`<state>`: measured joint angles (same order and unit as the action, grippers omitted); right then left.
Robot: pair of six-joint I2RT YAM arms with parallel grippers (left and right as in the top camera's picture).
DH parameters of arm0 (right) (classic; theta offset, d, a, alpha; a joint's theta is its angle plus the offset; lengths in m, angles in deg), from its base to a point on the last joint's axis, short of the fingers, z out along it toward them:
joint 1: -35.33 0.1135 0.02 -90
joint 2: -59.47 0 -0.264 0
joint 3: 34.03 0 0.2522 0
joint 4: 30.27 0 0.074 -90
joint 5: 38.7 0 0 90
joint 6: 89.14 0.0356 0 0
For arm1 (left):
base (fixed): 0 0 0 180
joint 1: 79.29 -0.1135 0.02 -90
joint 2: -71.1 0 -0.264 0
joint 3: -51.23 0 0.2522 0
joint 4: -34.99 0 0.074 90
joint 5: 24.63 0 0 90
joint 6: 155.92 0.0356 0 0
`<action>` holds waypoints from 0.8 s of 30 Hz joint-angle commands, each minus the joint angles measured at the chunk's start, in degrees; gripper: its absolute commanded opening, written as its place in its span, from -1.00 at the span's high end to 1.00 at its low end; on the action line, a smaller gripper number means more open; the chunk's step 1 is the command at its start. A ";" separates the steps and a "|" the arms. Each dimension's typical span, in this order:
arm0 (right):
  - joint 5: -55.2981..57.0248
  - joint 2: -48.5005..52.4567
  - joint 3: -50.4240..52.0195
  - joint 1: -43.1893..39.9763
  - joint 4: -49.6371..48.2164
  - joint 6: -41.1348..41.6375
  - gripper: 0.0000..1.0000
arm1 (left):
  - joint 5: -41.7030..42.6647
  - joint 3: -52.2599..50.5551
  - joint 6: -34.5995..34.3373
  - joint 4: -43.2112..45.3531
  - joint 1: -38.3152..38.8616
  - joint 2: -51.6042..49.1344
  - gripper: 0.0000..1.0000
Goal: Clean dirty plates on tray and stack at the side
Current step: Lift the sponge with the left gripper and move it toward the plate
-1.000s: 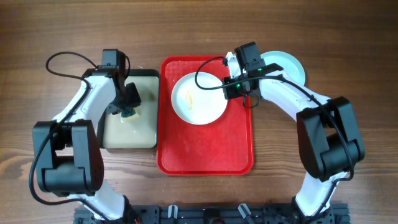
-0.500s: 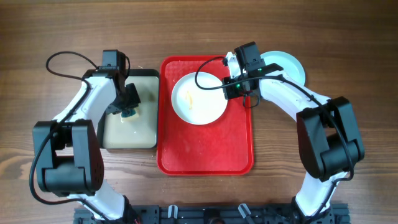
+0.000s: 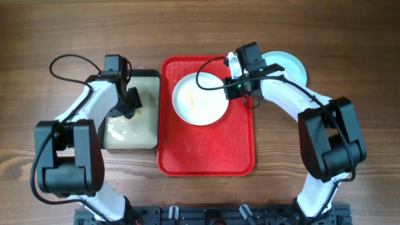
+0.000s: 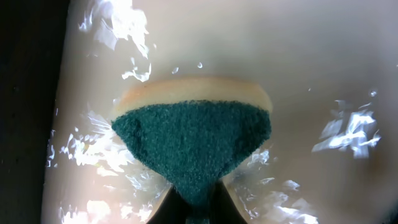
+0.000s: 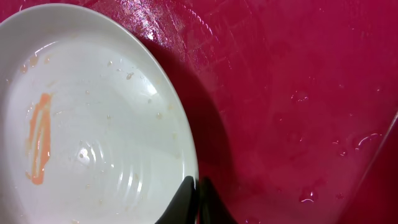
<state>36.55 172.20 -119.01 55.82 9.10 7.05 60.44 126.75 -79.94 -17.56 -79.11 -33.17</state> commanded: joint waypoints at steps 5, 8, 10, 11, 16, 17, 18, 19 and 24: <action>0.74 0.83 -1.27 0.07 1.40 -0.20 -0.18 | -0.94 2.40 1.01 -2.47 -0.46 8.09 0.92; 0.76 0.63 -1.27 0.07 1.38 -0.20 -0.50 | -0.94 2.38 5.22 -2.38 -0.22 16.35 0.92; 1.01 0.63 -1.27 0.07 1.25 -0.24 -0.58 | -0.94 2.38 7.45 -2.36 -0.17 21.40 0.92; 1.49 0.63 -1.29 0.07 1.25 -0.22 -0.59 | -0.94 2.38 7.45 -2.36 -0.17 23.37 0.92; 4.44 0.63 -1.31 0.07 1.29 -0.22 -0.67 | -0.96 2.38 7.89 -2.32 2.45 32.79 0.92; 4.44 0.63 -1.31 0.07 1.29 -0.20 -0.69 | -0.98 2.38 7.89 -2.10 3.04 34.10 0.92; 4.42 0.63 -1.31 0.07 1.25 -0.15 -0.70 | -1.01 2.38 7.91 -1.86 3.34 34.91 0.92; 4.42 0.63 -1.31 0.07 1.16 0.00 -0.71 | -1.03 2.38 8.33 -1.14 3.45 35.54 0.92; 4.24 0.63 -1.31 0.07 1.03 -0.04 -0.74 | -1.16 2.38 9.33 0.61 3.45 35.45 0.92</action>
<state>39.99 172.20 -119.08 55.82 10.37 7.05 60.02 128.28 -72.11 -17.47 -75.85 1.74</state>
